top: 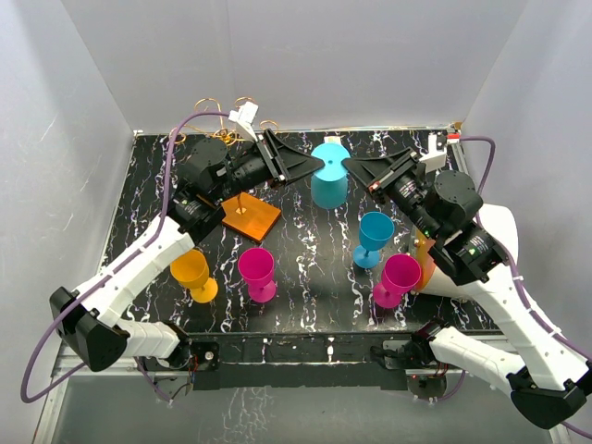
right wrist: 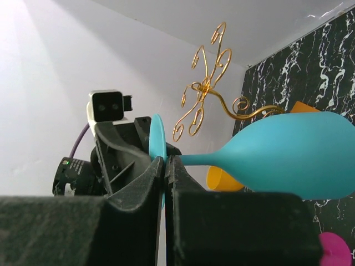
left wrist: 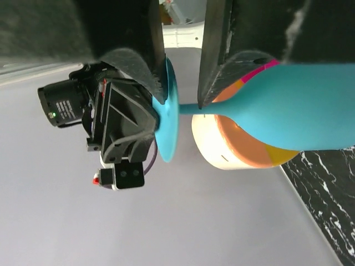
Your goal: Place the wine glass upside down on the wine glass rack
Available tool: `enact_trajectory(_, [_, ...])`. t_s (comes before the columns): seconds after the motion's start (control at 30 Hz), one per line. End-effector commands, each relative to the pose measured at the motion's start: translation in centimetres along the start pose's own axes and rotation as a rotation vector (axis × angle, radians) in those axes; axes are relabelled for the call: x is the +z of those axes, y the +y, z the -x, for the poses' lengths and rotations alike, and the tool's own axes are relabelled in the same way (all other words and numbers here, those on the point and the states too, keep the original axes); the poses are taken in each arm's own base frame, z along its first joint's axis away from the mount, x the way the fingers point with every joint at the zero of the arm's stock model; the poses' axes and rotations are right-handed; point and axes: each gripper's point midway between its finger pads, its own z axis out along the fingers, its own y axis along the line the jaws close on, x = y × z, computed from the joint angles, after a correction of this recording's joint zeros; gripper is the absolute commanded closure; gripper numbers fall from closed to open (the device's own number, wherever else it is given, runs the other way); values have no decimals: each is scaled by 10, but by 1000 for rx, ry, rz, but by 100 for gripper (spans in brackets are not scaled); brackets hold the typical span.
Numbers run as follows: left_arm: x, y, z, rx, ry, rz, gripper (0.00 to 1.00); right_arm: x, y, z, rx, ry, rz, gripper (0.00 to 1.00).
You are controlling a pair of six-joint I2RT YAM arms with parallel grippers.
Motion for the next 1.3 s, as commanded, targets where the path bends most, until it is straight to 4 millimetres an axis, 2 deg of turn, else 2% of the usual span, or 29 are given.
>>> enact_trajectory(0.0, [-3, -14, 7, -60, 1, -8, 77, -1, 15, -4, -12, 22, 77, 100])
enact_trajectory(0.1, [-3, -14, 6, -62, 14, -13, 100, 1, 11, -7, -8, 32, 72, 100])
enact_trajectory(0.2, [-2, -14, 9, -55, 29, -1, 100, 3, 8, -6, -8, 26, 62, 97])
enact_trajectory(0.37, [2, -12, 27, -86, 28, -10, 100, -3, 3, 7, -11, -44, 28, 55])
enact_trajectory(0.43, [5, -9, 35, -114, 26, -15, 100, -7, 1, 14, -24, -79, 14, 46])
enact_trajectory(0.57, [12, 28, 60, -190, 1, 116, 100, -15, -5, 25, -58, -141, -10, 35])
enact_trajectory(0.63, [15, 39, 72, -221, 1, 142, 100, -19, -9, 29, -72, -168, -24, 34])
enact_trajectory(0.73, [22, 40, 89, -234, -13, 116, 100, -23, -11, 34, -83, -194, -35, 33])
enact_trajectory(0.87, [36, 53, 106, -253, -6, 137, 100, -25, -13, 37, -95, -209, -41, 34])
enact_trajectory(1.0, [44, 62, 128, -190, -62, 182, 100, -27, -17, 38, -96, -216, -54, 34])
enact_trajectory(1.27, [42, 85, 168, -181, -169, 231, 100, -28, -23, 40, -94, -230, -85, 36])
